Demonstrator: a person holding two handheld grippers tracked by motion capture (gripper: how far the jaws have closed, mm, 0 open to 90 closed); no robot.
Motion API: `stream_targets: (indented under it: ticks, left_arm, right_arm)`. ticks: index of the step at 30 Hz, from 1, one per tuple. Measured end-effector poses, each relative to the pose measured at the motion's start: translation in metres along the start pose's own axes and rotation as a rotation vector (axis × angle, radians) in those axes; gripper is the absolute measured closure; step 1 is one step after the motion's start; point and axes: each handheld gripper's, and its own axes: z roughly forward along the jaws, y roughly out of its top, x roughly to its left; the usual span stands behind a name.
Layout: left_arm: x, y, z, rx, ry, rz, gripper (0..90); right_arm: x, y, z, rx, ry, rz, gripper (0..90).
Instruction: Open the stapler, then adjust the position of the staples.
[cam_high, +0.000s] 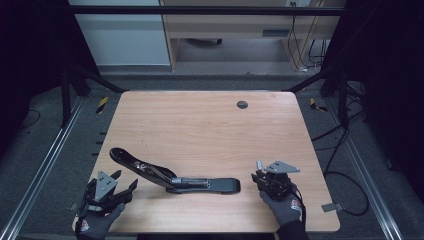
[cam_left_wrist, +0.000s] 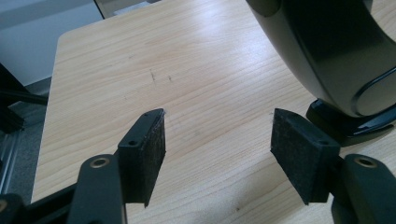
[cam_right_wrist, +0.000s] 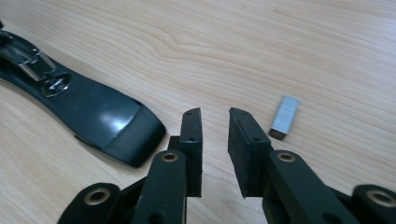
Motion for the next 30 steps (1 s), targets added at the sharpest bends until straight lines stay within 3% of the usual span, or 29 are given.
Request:
stream_targets:
  ticks: [17, 21, 30]
  left_arm:
    - [0.005, -0.005, 0.006, 0.030, -0.011, -0.012, 34.5]
    - [0.006, -0.006, 0.007, 0.038, -0.016, -0.021, 34.3]
    - [0.007, -0.007, 0.008, 0.046, -0.019, -0.028, 34.4]
  right_arm:
    - [-0.039, 0.015, -0.005, 0.009, -0.086, 0.069, 65.5]
    - [-0.042, 0.019, -0.003, 0.027, -0.091, 0.081, 65.6]
    - [-0.040, 0.032, 0.005, 0.039, -0.089, 0.059, 66.2]
